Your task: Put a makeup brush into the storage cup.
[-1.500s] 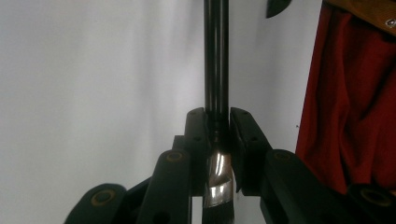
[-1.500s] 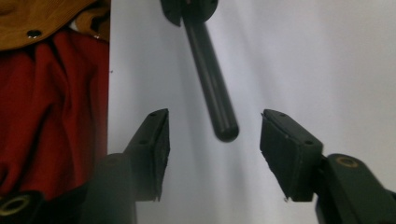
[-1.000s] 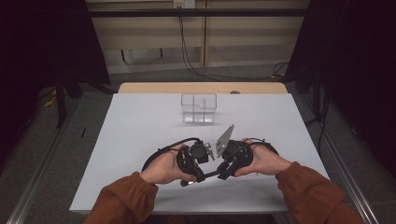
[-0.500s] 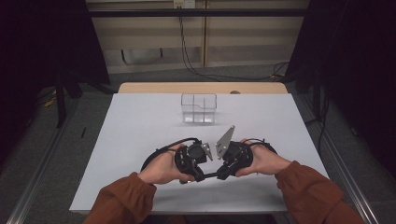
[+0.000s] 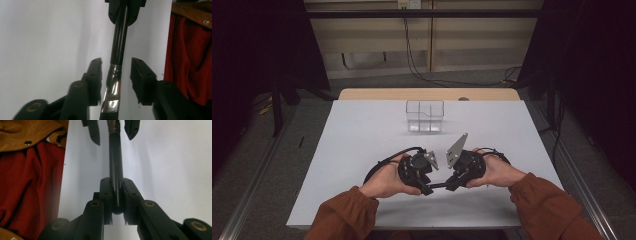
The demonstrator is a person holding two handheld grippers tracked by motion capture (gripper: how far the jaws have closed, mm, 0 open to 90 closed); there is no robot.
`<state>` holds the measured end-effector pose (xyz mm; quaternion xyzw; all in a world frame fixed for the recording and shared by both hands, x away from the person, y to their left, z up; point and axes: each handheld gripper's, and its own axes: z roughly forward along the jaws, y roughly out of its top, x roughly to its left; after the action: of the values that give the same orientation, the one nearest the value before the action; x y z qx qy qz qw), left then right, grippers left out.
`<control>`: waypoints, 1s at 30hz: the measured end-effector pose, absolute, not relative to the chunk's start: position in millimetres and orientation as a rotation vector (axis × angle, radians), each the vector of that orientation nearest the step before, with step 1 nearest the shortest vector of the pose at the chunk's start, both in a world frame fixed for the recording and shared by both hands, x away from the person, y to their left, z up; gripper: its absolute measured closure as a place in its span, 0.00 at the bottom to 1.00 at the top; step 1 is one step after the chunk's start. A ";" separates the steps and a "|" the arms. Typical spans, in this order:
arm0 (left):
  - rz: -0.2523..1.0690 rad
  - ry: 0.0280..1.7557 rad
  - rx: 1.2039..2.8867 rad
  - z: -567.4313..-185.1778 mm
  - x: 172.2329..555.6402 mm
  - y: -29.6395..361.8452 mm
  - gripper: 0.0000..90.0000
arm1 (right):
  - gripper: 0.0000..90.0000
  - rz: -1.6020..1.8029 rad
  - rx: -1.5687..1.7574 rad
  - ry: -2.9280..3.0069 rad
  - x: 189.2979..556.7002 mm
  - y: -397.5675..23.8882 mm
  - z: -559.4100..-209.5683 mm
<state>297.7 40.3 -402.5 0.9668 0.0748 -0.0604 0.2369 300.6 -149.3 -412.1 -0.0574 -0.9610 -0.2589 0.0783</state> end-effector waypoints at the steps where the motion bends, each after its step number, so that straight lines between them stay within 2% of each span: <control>1: -0.160 0.216 2.642 -402.6 298.4 41.6 0.62 | 0.89 -0.774 -0.178 -2.881 300.7 -150.0 -411.7; 15: -0.053 0.386 2.529 -404.2 306.8 66.2 0.19 | 0.89 -0.829 -0.285 -2.870 304.4 -162.5 -413.7; 30: -0.031 0.470 2.443 -408.2 308.7 87.0 0.06 | 0.89 -0.901 -0.446 -2.875 305.9 -186.8 -414.6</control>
<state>308.7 87.0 -408.2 0.9299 0.1790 -0.0118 0.3211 305.9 -186.8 -414.6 -0.1462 -0.9429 -0.2955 0.0480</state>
